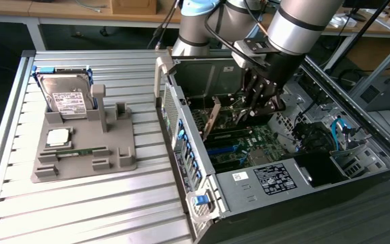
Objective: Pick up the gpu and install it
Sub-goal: 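Insert the gpu into the slot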
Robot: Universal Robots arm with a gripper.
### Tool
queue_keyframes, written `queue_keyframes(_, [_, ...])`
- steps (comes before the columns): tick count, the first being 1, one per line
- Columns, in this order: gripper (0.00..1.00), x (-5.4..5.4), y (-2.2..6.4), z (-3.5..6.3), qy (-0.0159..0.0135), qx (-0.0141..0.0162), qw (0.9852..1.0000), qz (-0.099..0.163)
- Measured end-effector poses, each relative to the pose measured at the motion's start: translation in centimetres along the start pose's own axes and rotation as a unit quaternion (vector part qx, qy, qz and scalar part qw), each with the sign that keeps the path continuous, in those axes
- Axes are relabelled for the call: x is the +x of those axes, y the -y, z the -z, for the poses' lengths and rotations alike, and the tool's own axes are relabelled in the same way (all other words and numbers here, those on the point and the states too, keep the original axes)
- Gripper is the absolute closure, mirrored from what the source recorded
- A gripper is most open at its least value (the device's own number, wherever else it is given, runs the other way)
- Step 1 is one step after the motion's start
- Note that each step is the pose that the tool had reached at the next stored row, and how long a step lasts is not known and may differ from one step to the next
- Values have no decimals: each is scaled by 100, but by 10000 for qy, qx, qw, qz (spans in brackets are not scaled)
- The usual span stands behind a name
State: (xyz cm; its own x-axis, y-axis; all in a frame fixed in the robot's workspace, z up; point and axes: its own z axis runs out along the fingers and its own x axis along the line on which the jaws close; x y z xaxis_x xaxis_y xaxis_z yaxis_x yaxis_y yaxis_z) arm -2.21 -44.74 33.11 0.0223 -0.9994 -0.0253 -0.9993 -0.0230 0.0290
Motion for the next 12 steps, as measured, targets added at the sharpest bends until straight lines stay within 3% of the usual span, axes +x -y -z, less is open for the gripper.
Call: queue_keyframes(12, [73,32,-28,-39,0,0,10000,0])
